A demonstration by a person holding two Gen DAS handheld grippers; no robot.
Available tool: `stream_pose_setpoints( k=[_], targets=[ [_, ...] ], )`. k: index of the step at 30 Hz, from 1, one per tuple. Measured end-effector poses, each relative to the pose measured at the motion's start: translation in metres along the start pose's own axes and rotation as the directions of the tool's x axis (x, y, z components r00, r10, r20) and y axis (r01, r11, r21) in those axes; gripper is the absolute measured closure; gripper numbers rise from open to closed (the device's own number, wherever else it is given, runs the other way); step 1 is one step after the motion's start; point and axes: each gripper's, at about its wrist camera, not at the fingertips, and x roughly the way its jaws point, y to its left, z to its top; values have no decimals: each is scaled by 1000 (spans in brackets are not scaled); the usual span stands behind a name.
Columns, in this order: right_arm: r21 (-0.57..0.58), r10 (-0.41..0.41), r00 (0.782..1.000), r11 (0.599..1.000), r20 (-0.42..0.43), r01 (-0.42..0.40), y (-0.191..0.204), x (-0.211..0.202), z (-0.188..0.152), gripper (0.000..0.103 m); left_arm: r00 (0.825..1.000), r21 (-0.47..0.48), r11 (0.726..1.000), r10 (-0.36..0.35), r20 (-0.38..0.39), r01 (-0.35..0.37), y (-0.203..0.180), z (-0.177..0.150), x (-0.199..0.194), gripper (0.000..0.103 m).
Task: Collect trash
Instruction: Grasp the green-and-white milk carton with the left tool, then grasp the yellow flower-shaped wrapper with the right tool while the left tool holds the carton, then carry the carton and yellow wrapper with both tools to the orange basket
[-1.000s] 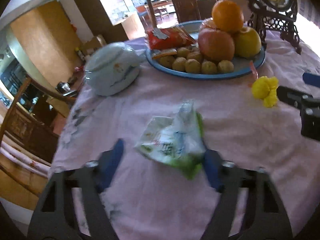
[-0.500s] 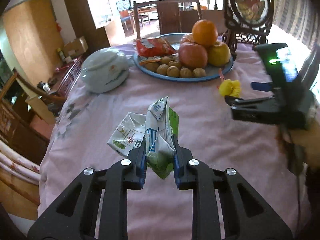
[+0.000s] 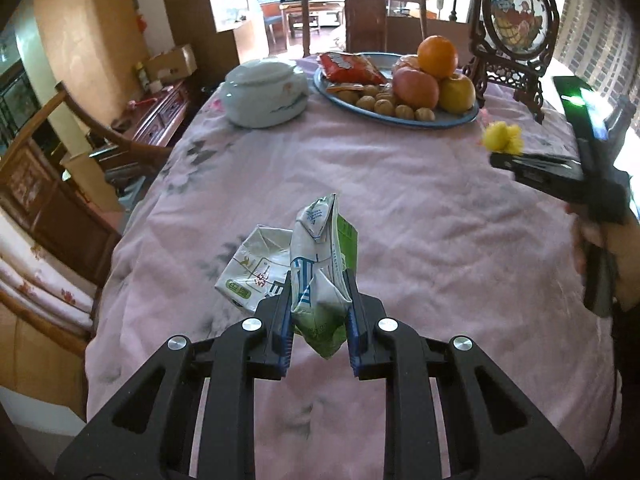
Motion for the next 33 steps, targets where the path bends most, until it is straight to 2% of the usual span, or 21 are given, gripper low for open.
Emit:
stream_pose_setpoints(
  k=[5, 10, 15, 17, 24, 33],
  targets=[
    [-33, 24, 1000, 999, 12, -24, 28, -64, -49, 86, 999, -4, 1000, 18, 35, -18, -3, -27, -34, 80],
    [-7, 57, 998, 998, 31, -57, 51, -116, -103, 86, 998, -44, 999, -24, 53, 26, -11, -61, -62, 80],
    [12, 93, 994, 996, 54, -94, 80, -158, -153, 86, 997, -56, 998, -26, 70, 30, -19, -100, -83, 80],
    [-6, 76, 994, 997, 77, -76, 94, -170, -168, 86, 997, -74, 997, -25, 75, 30, -18, -115, -91, 80],
    [-25, 176, 983, 984, 60, -174, 141, -192, -208, 86, 997, -118, 993, 3, 83, 7, -3, -163, -115, 80],
    [-85, 221, 974, 973, 49, -216, 194, -215, -244, 86, 991, -175, 984, 65, 120, -43, 24, -215, -147, 80]
  ],
)
